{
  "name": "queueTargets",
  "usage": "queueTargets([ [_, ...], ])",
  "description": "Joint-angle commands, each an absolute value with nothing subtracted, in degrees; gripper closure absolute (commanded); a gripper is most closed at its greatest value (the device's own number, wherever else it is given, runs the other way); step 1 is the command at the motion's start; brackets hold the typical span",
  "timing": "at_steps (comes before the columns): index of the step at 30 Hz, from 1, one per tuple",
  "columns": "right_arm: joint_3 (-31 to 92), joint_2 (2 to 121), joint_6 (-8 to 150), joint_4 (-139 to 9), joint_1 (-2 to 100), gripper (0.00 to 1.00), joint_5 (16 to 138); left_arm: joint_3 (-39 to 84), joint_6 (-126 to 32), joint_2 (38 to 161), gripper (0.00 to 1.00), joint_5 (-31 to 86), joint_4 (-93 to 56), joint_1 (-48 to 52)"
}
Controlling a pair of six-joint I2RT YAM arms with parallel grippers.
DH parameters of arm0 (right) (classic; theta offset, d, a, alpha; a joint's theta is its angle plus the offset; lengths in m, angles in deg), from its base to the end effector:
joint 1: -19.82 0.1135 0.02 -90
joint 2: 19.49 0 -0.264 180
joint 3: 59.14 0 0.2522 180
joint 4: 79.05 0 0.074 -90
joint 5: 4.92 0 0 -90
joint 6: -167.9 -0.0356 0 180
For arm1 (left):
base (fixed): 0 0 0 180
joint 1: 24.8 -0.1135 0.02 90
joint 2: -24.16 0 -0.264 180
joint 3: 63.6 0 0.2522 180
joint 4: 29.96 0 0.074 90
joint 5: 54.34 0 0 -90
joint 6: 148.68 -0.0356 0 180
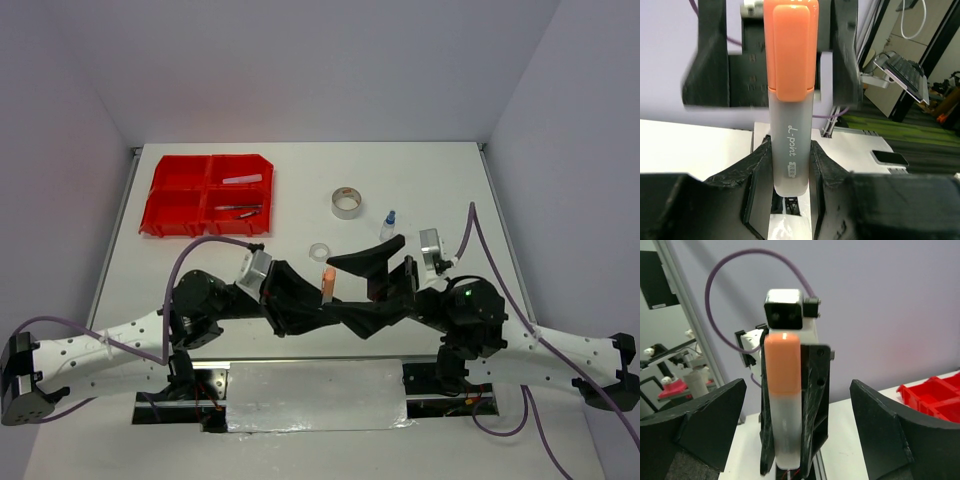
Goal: Sort the stationery into containers
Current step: Close the pen cap on the pen.
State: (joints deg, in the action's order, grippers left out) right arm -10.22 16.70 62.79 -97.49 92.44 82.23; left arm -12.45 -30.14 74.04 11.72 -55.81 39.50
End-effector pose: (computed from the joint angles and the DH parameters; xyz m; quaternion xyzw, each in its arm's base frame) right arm 0.0421 0.1405 0.3817 -0.2552 0.4200 0.6122 0.6194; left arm 0.0723 -0.1836 0.3695 0.3251 0.4313 -0.6792 0.4970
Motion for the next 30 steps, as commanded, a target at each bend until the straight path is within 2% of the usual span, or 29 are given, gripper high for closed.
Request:
queueTargets([
  [1, -4.3, 16.0, 65.3, -91.1, 92.9, 0.07, 84.2, -13.1, -31.4, 73.5, 1.0, 9.2, -58.6, 39.8],
  [10, 4.8, 19.5, 67.6, -80.5, 92.9, 0.07, 84.5, -12.5, -32.9, 74.9, 1.0, 6.4, -55.2, 40.4],
  [18, 6.5, 21.6, 66.0, -77.1, 92.9, 0.16, 82.5, -11.1, -34.4, 75.0, 1.0, 4.5, -52.8, 40.7],
  [21, 6.5, 22.3, 65.4, -76.5, 92.9, 0.24, 80.4, -11.4, -34.8, 74.3, 1.0, 5.1, -52.6, 40.7],
  [23, 5.6, 22.0, 65.0, -77.3, 92.9, 0.34, 79.5, -11.4, -35.0, 73.9, 1.0, 6.2, -51.6, 40.7],
  [25, 4.9, 21.4, 64.8, -77.9, 92.9, 0.48, 79.6, -11.4, -35.2, 73.5, 1.0, 7.1, -51.3, 40.8],
  [26, 3.9, 21.2, 64.6, -78.3, 92.9, 0.51, 79.7, -11.5, -35.1, 73.3, 1.0, 7.4, -51.4, 40.8],
  [27, 3.6, 21.1, 64.6, -78.6, 92.9, 0.61, 79.7, -11.8, -35.2, 73.1, 1.0, 7.6, -51.4, 40.8],
  [30, 2.3, 20.5, 64.4, -79.3, 92.8, 0.73, 80.1, -11.7, -35.4, 72.7, 1.0, 8.2, -51.3, 40.7],
])
